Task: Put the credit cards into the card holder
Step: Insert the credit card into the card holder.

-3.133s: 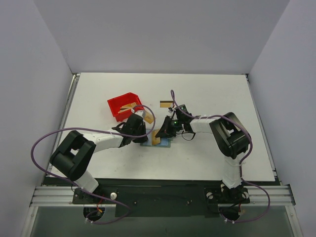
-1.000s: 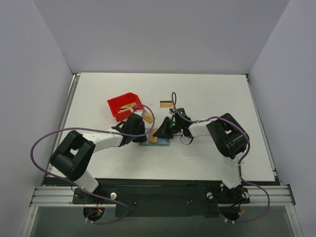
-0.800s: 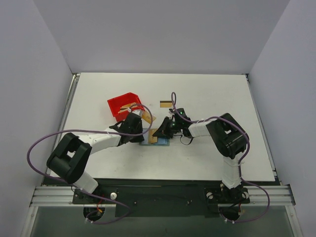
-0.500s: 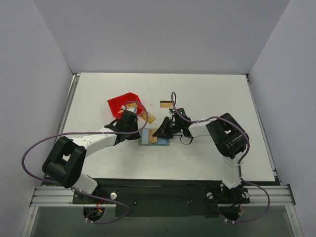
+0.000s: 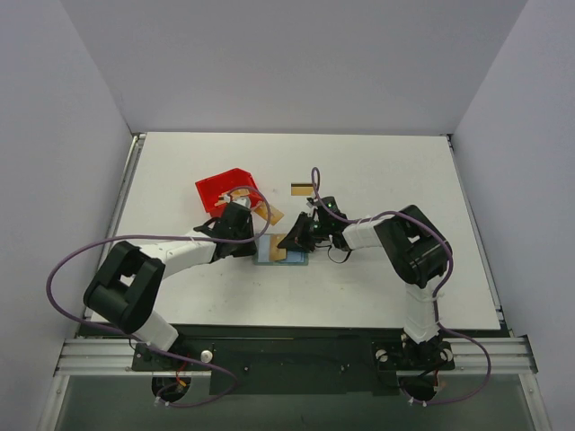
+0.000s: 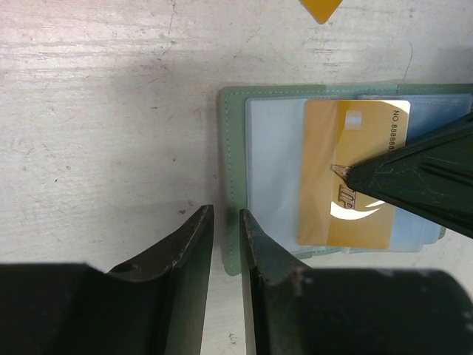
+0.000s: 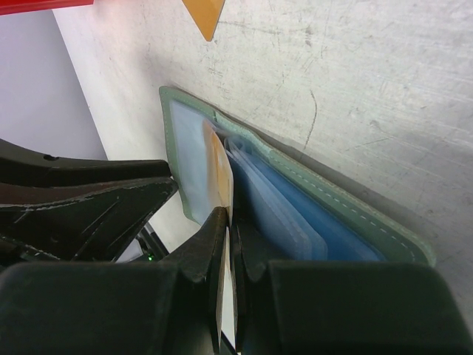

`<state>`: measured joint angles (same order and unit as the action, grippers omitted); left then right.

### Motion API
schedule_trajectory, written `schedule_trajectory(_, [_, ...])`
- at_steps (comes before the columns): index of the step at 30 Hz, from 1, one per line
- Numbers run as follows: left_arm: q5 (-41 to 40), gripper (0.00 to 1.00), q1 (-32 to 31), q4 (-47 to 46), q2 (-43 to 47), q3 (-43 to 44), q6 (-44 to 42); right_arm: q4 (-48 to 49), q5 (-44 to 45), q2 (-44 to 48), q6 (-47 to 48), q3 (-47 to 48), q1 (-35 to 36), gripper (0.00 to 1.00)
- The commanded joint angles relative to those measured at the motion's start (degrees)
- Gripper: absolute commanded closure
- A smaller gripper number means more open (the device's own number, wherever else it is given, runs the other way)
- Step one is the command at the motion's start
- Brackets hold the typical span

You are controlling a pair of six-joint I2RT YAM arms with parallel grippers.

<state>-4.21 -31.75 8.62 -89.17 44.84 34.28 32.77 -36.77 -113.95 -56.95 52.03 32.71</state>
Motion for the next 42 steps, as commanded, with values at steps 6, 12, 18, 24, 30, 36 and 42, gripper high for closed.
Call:
schedule_trajectory(6, [1.8,0.74,0.3,-3.7,-2.5,0.9,0.0,-5.2,4.1,-2.7,3.3,0.5,0.3,1.0])
schedule_trajectory(12, [3.2,0.95,0.2,-5.0,-3.2,0.3,-0.6,-4.2,2.7,-3.7,3.4,1.3,0.6,1.0])
schedule_trajectory(18, [4.2,1.0,0.1,-6.1,-3.4,-0.6,-0.4,-4.2,2.8,-4.6,3.3,3.0,1.7,1.0])
schedule_trajectory(24, [5.9,1.0,0.1,-7.0,-3.5,-1.2,0.1,-6.5,2.8,-4.8,4.7,4.7,2.7,0.96])
schedule_trajectory(30, [6.4,1.0,0.1,-7.7,-2.8,-2.2,0.3,-14.6,6.5,-0.1,9.5,5.4,3.1,0.84])
schedule_trajectory(36, [6.6,1.0,0.1,-10.6,-1.5,-4.0,0.7,-23.4,11.2,4.4,14.7,6.9,3.1,0.62])
schedule_trajectory(42, [6.8,1.0,0.2,-11.3,-1.0,-4.8,1.2,-29.3,15.0,7.4,17.3,8.1,3.2,0.58])
